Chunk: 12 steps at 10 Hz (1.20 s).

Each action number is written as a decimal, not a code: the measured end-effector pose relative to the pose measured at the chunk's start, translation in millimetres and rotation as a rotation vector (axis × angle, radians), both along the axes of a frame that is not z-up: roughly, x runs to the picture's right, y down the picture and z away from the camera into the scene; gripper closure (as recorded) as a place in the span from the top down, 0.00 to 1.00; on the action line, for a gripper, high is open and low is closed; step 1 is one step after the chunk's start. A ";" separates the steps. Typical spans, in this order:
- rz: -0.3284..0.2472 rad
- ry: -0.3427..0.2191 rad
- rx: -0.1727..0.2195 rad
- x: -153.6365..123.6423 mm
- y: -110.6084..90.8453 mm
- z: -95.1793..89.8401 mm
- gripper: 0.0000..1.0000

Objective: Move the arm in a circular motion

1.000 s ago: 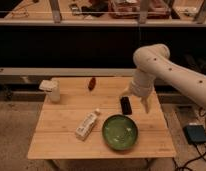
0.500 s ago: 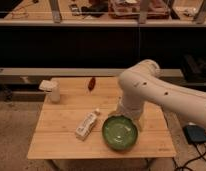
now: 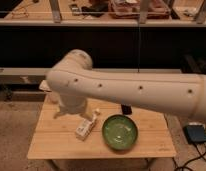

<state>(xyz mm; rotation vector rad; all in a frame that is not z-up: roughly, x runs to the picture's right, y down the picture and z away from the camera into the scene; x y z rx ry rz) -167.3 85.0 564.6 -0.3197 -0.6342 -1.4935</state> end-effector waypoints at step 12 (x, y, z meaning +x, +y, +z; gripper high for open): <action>0.154 0.404 -0.113 218.9 -95.2 156.8 0.80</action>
